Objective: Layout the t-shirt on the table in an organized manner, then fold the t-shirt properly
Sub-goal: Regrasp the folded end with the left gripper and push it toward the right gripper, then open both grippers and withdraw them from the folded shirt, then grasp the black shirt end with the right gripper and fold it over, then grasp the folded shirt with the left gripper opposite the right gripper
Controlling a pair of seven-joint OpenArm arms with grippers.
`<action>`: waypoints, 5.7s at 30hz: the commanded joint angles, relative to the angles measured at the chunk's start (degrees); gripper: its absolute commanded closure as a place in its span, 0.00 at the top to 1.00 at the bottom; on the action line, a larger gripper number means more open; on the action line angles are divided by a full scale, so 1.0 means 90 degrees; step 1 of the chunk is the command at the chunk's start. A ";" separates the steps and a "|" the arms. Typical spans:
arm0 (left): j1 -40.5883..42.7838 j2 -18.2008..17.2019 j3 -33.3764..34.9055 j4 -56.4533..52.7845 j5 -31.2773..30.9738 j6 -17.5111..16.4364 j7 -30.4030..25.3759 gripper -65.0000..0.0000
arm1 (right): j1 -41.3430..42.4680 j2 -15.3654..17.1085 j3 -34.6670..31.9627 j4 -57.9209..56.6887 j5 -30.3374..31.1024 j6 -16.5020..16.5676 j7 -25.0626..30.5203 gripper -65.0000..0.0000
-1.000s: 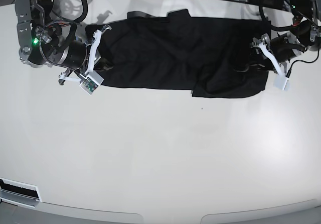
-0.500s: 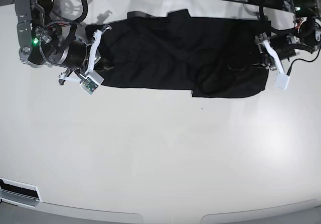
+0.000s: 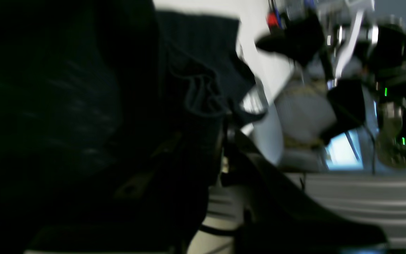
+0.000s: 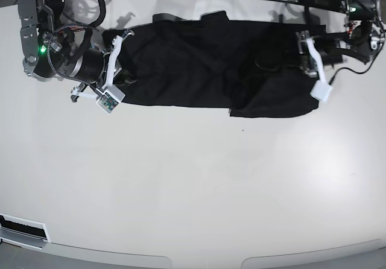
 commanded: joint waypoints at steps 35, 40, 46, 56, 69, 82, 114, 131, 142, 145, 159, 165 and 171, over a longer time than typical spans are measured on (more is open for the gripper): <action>-0.0262 -0.1100 -0.2441 0.0090 0.1562 -0.0048 -0.1188 0.66 | -0.0877 -0.0935 0.2084 0.0109 0.0095 -0.1860 0.0340 0.63; -0.0301 -0.1479 -0.2438 0.0090 0.1552 -0.0048 -0.1195 0.66 | -0.0544 -0.1035 0.2181 -0.1154 0.0714 -0.1375 0.0270 0.63; -0.0279 -0.1566 -0.2441 0.0090 0.1549 -0.0048 -0.1190 0.66 | -0.0172 -0.1039 0.2329 -0.1923 0.1457 -0.0627 0.0100 0.63; -0.0279 -0.1569 -0.2438 0.0090 0.1549 -0.0048 -0.1192 0.66 | 0.0078 -0.1035 0.2331 -0.2771 0.1809 -0.0432 0.0121 0.63; -0.0279 -0.1566 -0.2438 0.0090 0.1547 -0.0048 -0.1192 0.66 | 0.0308 -0.1039 0.2322 -0.3611 0.2652 0.0320 -0.0160 0.63; -0.0282 -0.1569 -0.2438 0.0090 0.1426 -0.0048 -0.1195 0.66 | 0.0882 -0.0984 0.2324 -0.3104 0.2331 0.0320 -0.0816 0.00; -0.0284 -0.1552 -0.2438 0.0090 0.1319 -0.0048 -0.1192 0.66 | -0.1132 -0.1586 0.0782 0.3019 0.2509 0.0320 -0.1537 0.00; -0.0304 -0.1554 -0.2433 0.0090 0.0415 -0.0048 -0.0845 0.28 | 0.0838 -0.1545 -0.1566 0.2096 0.1285 0.0301 -0.1719 0.80; -0.0301 -0.1547 -0.0746 0.0692 -0.0346 -0.0048 -0.0012 0.00 | 0.1088 -0.0884 -0.0022 0.1481 0.0015 0.0320 -0.0131 0.00; -0.0299 -0.1491 0.0214 0.1457 -0.0346 -0.0048 -0.0019 0.00 | 0.1418 -0.0556 -0.0053 0.0974 0.0015 0.0320 -0.0163 0.00; -0.0316 -0.0267 0.4466 0.3007 0.4728 -0.0048 -0.2674 0.00 | 0.2985 0.0260 -0.1800 -0.1632 -0.1586 -0.0158 -0.0019 0.00; -0.0401 0.0032 0.5163 0.2579 0.5984 0.0022 -0.3288 0.00 | 0.3089 0.0561 -0.2465 -0.1688 -0.1770 -0.0090 0.0102 0.00; -0.1052 0.0228 0.5178 0.1421 0.6125 0.0066 -0.3332 0.00 | 0.3087 0.0709 -0.2781 -0.1685 -0.1503 0.0090 0.0097 0.00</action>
